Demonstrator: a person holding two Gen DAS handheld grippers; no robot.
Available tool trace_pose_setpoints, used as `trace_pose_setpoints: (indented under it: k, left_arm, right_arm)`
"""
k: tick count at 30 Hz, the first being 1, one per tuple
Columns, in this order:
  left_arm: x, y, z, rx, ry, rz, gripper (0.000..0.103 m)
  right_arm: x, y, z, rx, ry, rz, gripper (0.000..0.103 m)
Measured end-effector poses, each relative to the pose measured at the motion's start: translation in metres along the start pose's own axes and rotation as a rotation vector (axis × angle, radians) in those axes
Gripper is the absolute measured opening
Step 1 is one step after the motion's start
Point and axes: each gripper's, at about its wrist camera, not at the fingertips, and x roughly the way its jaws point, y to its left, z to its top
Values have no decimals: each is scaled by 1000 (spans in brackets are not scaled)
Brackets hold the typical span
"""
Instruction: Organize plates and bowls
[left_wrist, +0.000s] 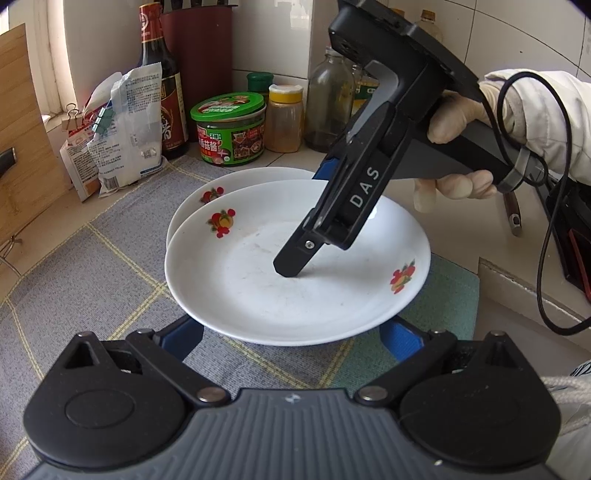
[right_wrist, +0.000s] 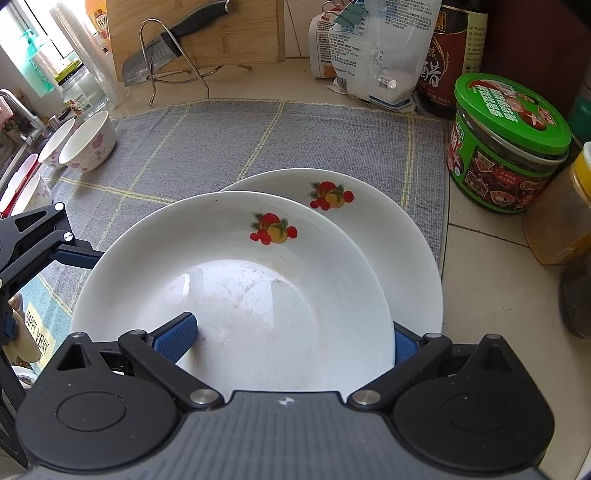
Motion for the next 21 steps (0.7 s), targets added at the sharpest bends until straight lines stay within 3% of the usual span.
trace_pose_setpoints:
  k: [21]
  left_arm:
    - [1, 0, -1, 11, -5, 1, 101]
  right_arm:
    - [-11, 3, -9, 6, 3, -31, 103]
